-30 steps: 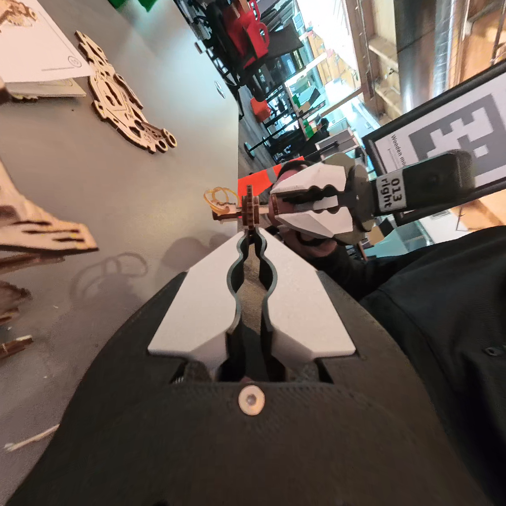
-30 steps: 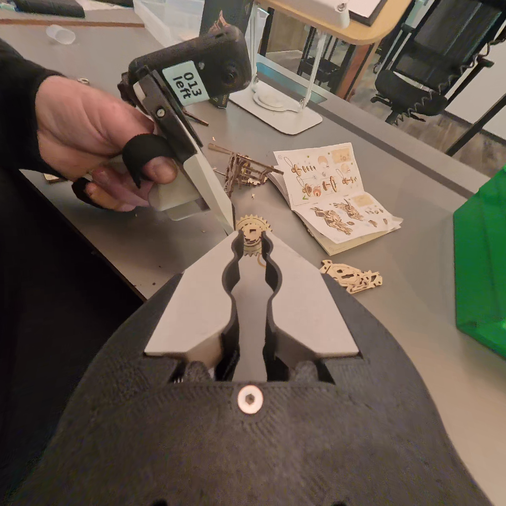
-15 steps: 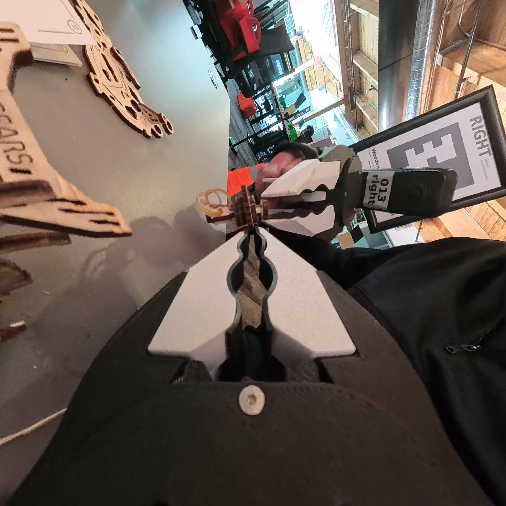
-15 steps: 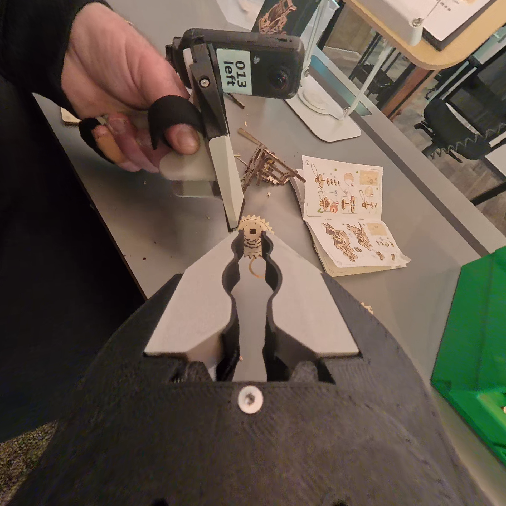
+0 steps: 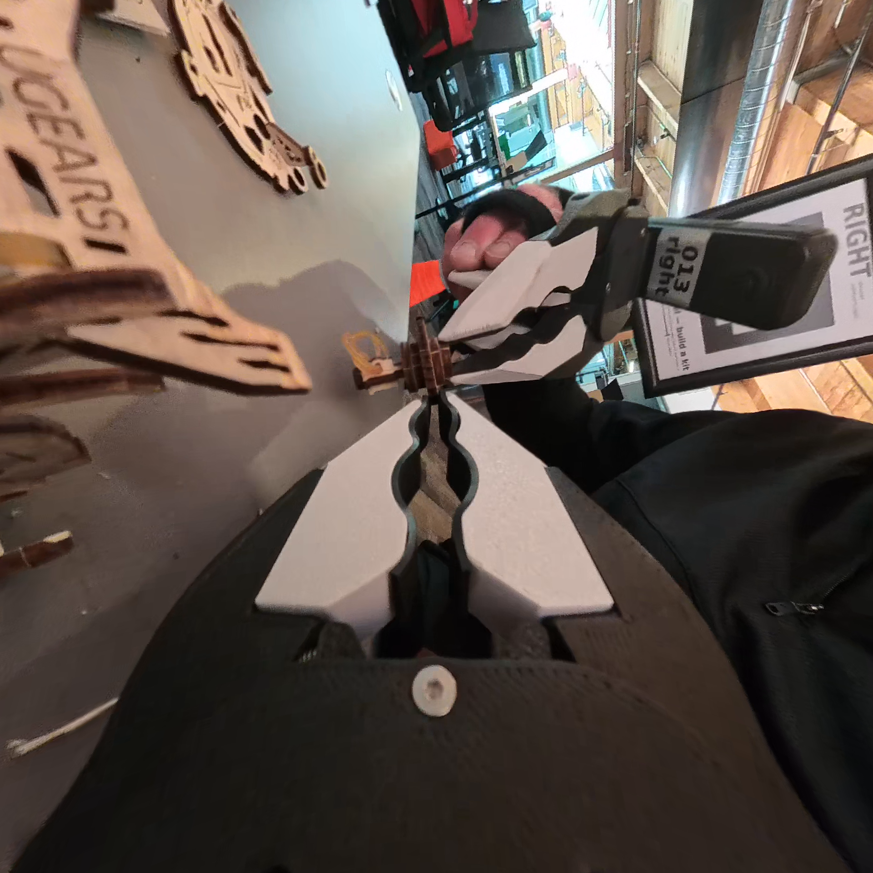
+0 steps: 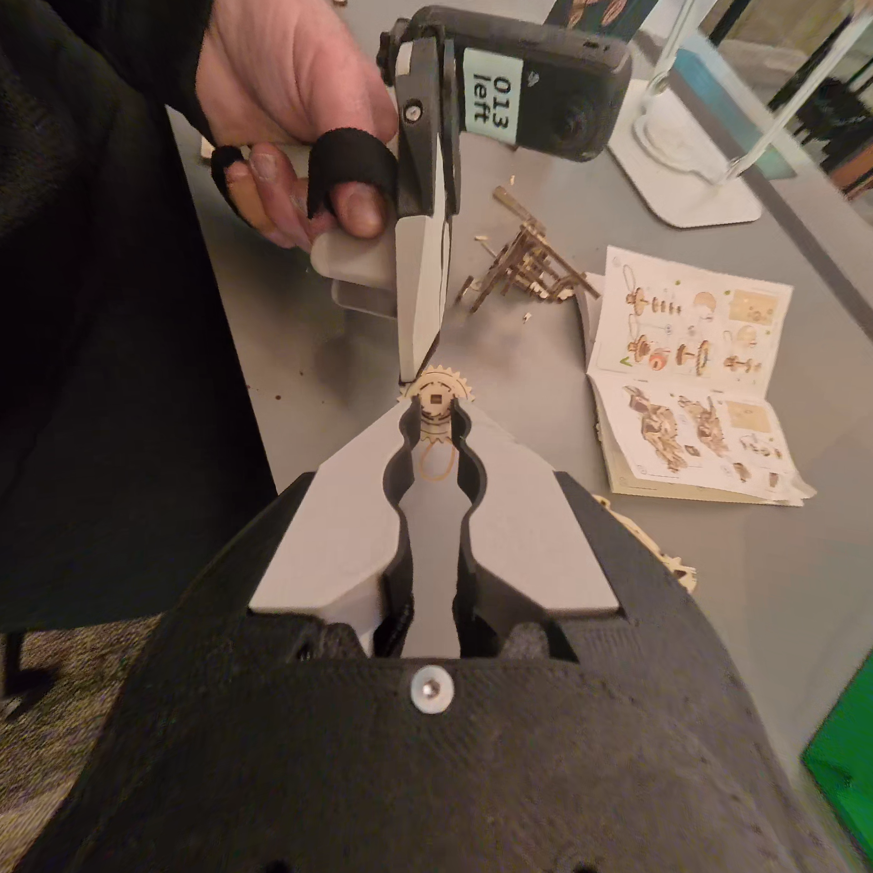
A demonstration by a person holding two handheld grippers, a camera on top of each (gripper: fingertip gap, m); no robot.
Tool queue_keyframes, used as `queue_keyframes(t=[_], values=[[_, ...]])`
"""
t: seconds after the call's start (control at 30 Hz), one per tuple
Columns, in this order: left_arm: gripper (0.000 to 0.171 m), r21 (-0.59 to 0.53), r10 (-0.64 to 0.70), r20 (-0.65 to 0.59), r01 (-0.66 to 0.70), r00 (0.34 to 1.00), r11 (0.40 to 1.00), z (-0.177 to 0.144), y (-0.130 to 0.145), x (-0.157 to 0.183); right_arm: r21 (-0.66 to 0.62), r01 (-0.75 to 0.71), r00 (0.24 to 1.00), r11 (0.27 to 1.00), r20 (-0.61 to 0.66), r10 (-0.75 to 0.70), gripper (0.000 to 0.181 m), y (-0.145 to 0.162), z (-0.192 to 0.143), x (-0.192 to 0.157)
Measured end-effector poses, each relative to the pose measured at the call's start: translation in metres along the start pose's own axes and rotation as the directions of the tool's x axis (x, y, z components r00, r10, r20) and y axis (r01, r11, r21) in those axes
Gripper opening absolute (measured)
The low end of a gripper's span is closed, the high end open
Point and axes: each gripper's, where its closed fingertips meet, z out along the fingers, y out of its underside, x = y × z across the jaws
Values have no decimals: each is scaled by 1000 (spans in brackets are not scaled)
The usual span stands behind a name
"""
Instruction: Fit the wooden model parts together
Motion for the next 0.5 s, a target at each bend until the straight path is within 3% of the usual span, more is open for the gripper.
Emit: queue_keyframes(t=[0.5], values=[[1, -3, -99, 69, 99, 993, 995, -4, -5, -25, -68, -59, 995, 996, 75, 64, 10, 18, 21, 6]])
